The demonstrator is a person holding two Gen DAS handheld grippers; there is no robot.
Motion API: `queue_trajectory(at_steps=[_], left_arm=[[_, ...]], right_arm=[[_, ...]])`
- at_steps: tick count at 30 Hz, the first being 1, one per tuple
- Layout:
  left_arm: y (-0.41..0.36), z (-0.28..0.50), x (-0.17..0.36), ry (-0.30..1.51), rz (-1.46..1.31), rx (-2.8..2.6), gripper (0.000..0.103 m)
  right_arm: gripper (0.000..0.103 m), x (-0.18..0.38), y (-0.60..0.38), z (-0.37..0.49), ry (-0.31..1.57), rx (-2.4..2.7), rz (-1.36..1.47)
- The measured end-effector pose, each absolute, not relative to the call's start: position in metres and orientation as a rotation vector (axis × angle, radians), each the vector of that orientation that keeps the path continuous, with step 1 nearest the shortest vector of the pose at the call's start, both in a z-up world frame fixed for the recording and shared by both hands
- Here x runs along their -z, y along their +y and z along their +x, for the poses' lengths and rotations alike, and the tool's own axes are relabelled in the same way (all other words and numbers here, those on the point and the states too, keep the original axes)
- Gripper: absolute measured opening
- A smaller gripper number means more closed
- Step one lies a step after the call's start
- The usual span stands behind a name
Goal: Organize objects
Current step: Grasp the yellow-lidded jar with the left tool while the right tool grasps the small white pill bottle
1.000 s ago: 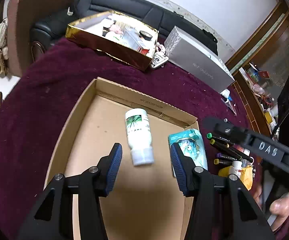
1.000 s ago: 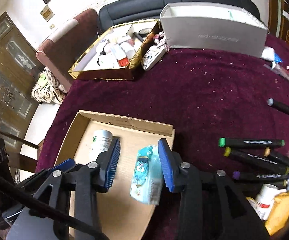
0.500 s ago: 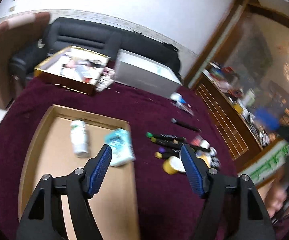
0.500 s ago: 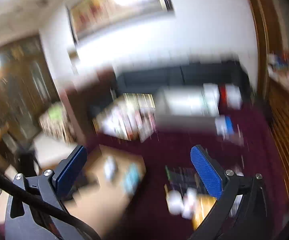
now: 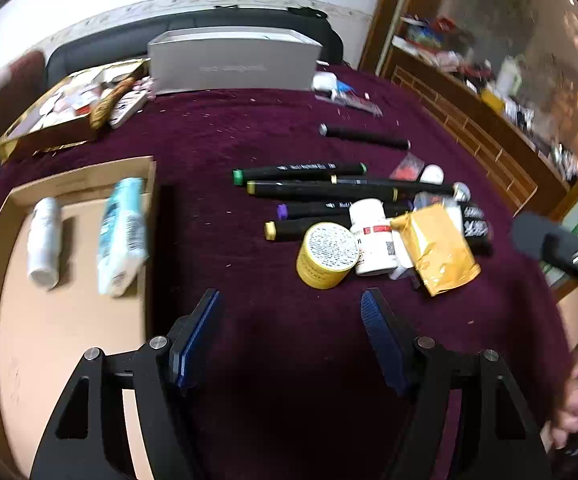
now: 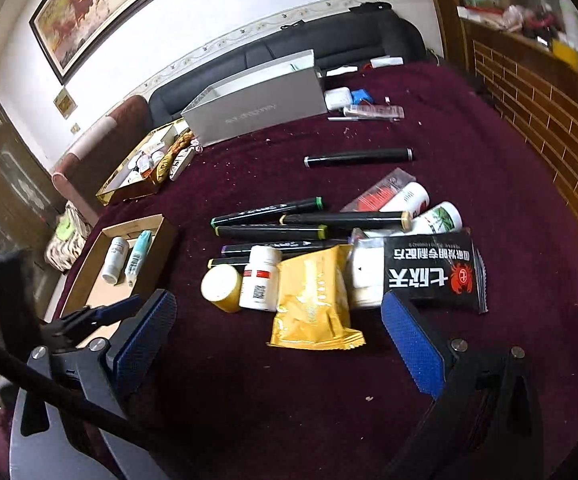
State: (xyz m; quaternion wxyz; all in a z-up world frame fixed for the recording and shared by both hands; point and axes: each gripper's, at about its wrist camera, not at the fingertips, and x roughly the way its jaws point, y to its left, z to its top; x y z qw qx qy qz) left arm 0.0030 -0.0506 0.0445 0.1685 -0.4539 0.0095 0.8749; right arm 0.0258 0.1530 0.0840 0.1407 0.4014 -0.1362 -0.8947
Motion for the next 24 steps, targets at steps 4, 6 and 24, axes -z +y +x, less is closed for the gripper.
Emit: queue_trajectory(at_steps=[4, 6, 24], left_arm=[[-0.033, -0.006, -0.031, 0.129, -1.305, -2.483, 0.065], [-0.024, -0.01, -0.026, 0.16, -1.315, -2.476, 0.065], [0.003, -0.04, -0.008, 0.152, -1.296, -2.504, 0.061]], right_arm=[[0.103, -0.074, 0.163, 0.019, -0.447, 2.557, 1.154], [0.103, -0.069, 0.169, 0.018, -0.482, 2.544, 1.162], [0.103, -0.053, 0.199, 0.006, -0.648, 2.483, 1.178]])
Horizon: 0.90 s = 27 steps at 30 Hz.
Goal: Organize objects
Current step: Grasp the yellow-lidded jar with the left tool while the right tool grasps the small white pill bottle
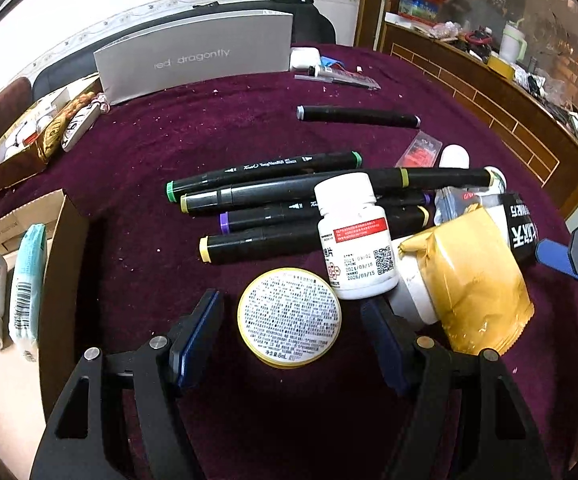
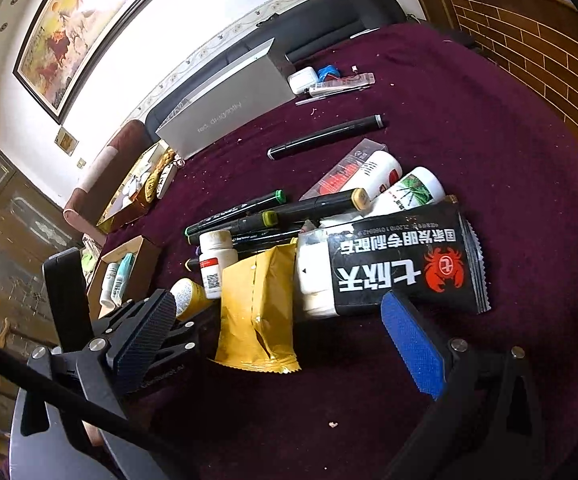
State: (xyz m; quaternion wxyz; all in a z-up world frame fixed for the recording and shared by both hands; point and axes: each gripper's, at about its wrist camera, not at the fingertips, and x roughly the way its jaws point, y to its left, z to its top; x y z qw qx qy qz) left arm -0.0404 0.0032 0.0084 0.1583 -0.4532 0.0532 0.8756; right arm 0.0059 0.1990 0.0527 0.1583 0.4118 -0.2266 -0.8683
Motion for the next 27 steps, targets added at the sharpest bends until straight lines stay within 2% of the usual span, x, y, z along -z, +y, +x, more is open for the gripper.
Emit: queue_trajectory(at_steps=[1, 3, 12, 19, 22, 24, 27], left_arm=[[0.003, -0.04, -0.009, 0.147, -1.293, -2.511, 0.058], [0.001, -0.04, -0.009, 0.158, -1.288, -2.537, 0.033], [-0.028, -0.019, -0.032, -0.009, -1.255, -2.524, 0.034], [-0.072, 0.022, -0.063, -0.119, -1.199, -2.549, 0.034], [-0.095, 0.027, -0.064, -0.163, -1.212, -2.568, 0.034], [-0.108, 0.032, -0.064, -0.189, -1.209, -2.579, 0.034], [-0.126, 0.036, -0.064, -0.218, -1.195, -2.599, 0.034]], right_arm=[[0.103, -0.053, 0.198, 0.005, -0.646, 2.484, 1.178], [0.103, -0.056, 0.195, 0.004, -0.639, 2.487, 1.177], [0.103, -0.076, 0.169, -0.004, -0.576, 2.452, 1.151], [0.099, -0.083, 0.129, -0.032, -0.694, 2.228, 1.19], [0.087, -0.073, 0.112, -0.045, -0.668, 2.264, 1.299], [0.07, -0.063, 0.103, -0.051, -0.636, 2.291, 1.367], [0.058, -0.052, 0.091, -0.06, -0.577, 2.359, 1.444]])
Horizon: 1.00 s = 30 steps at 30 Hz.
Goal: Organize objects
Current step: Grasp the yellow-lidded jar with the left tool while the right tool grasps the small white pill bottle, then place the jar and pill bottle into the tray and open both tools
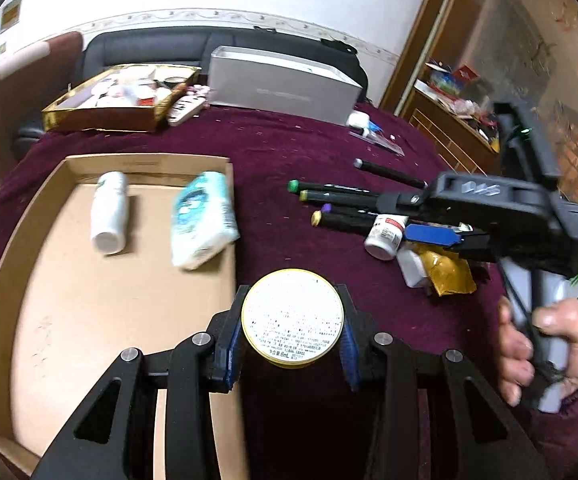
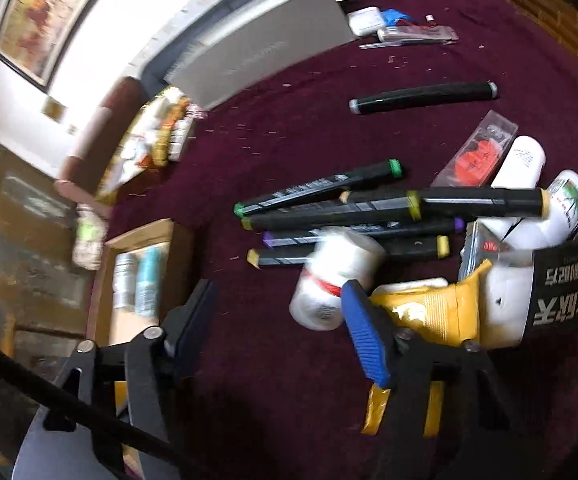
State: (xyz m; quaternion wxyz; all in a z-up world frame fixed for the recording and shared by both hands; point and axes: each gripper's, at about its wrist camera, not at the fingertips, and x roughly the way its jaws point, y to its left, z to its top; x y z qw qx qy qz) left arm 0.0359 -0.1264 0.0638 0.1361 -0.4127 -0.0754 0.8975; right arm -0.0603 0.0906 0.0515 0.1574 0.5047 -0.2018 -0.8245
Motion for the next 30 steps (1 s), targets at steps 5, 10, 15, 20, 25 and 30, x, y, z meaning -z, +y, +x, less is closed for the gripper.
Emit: queue_trajectory(at_steps=[5, 10, 15, 20, 25, 30], left_arm=[[-0.147, 0.04, -0.063, -0.237, -1.175, -2.616, 0.034], [-0.164, 0.043, -0.06, -0.267, -1.162, -2.631, 0.034], [-0.182, 0.053, -0.061, -0.282, -1.141, -2.667, 0.034], [-0.206, 0.068, -0.07, -0.297, -1.11, -2.722, 0.034], [-0.229, 0.078, -0.091, -0.299, -1.056, -2.801, 0.034], [-0.245, 0.069, -0.113, -0.192, -1.028, -2.878, 0.034]], right_arm=[[0.056, -0.046, 0.073, -0.075, -0.426, 2.511, 1.54], [0.035, -0.04, 0.058, -0.081, -0.278, 2.59, 1.597], [0.032, -0.039, 0.048, -0.07, -0.204, 2.589, 1.583], [0.032, -0.064, 0.046, -0.046, -0.227, 2.584, 1.473], [0.032, -0.106, 0.031, -0.022, -0.259, 2.516, 1.328], [0.033, -0.136, -0.004, -0.012, -0.275, 2.4, 1.239]])
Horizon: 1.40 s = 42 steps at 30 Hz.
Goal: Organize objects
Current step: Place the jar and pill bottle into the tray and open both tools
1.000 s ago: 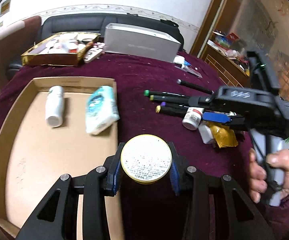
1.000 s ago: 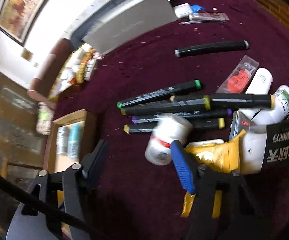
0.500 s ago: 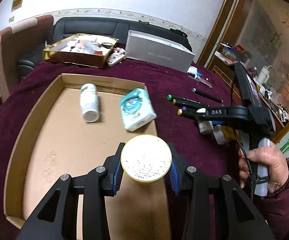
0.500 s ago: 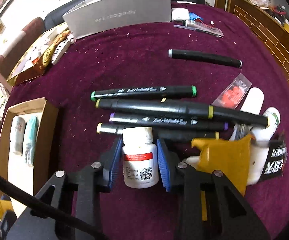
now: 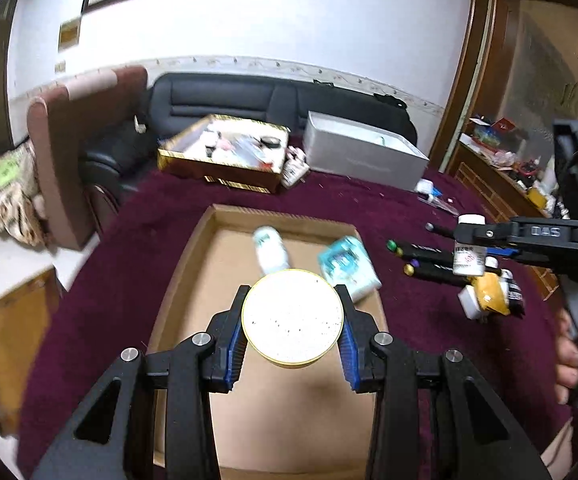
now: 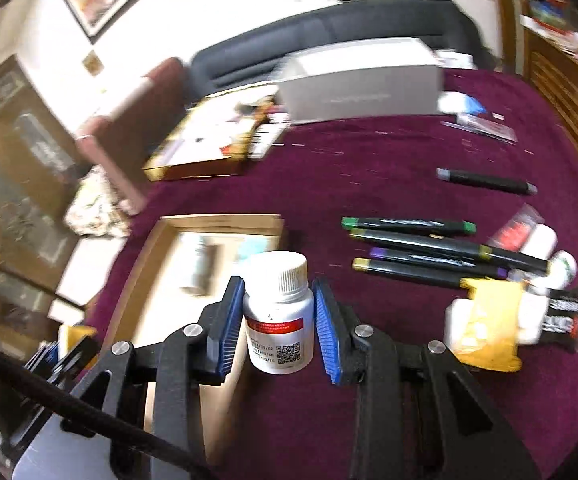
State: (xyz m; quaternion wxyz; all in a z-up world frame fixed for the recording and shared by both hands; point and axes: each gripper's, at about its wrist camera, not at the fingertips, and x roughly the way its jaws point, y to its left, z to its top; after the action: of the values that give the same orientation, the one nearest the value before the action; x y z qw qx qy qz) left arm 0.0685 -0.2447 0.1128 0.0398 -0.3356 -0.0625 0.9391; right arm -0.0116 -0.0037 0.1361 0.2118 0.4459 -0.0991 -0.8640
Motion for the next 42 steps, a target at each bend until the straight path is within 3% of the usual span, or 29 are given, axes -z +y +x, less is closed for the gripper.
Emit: queue_trajectory(at_steps=[5, 10, 19, 34, 38, 42], left_arm=[[-0.258, 0.027, -0.121, -0.074, -1.071, -2.911, 0.034], [-0.264, -0.015, -0.095, -0.011, -1.209, -2.884, 0.034], [-0.274, -0.06, -0.039, -0.051, -1.386, -2.831, 0.034], [-0.28, -0.077, -0.024, -0.056, -1.409, -2.839, 0.035], [-0.283, -0.076, -0.027, -0.114, -1.435, -2.807, 0.042], [-0.281, -0.065, -0.038, -0.091, -1.422, -2.843, 0.042]], right_arm=[[0.033, -0.139, -0.052, -0.023, -0.264, 2.292, 1.235], [0.033, -0.117, -0.096, -0.044, -0.199, 2.251, 1.293], [0.033, -0.07, -0.131, -0.081, -0.116, 2.251, 1.416], [0.033, -0.044, -0.142, -0.105, -0.102, 2.265, 1.483], [0.044, -0.048, -0.134, -0.105, -0.163, 2.272, 1.458], [0.044, -0.061, -0.124, -0.099, -0.197, 2.286, 1.418]])
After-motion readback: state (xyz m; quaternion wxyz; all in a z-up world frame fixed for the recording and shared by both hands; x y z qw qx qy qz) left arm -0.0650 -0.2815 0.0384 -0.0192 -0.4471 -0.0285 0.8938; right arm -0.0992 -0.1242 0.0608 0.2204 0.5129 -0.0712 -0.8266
